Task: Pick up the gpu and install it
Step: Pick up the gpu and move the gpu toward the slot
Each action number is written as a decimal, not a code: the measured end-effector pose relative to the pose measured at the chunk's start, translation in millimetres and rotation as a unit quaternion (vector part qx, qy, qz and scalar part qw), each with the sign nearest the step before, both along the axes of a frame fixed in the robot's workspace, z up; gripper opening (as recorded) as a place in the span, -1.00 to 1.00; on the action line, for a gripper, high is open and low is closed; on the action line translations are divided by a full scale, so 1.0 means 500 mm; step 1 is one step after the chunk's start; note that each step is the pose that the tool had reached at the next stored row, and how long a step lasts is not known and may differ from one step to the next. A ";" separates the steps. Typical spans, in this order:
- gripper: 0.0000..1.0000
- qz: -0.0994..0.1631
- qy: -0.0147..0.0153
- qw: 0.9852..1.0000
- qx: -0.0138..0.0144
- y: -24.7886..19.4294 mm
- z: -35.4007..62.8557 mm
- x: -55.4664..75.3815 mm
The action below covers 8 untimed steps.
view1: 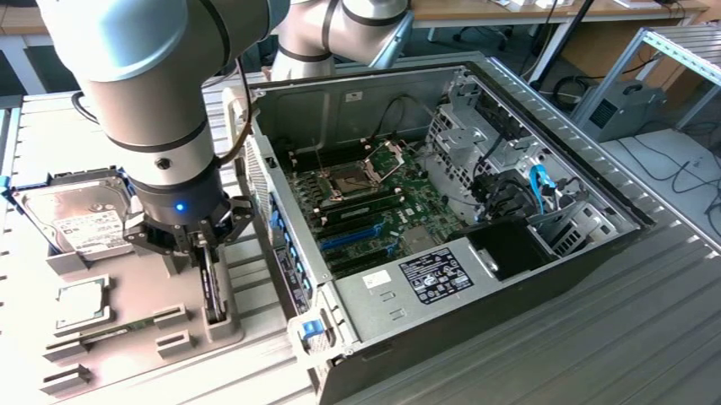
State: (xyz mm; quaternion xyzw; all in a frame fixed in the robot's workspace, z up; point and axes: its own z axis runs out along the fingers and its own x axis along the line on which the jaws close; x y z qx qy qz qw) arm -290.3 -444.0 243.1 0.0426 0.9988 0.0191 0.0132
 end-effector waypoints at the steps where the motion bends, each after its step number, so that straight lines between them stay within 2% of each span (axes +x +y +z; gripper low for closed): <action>1: -0.46 0.000 0.000 1.000 0.000 0.0000 0.001 0.000; 8: -0.46 0.000 0.000 1.000 0.000 0.0001 0.009 0.000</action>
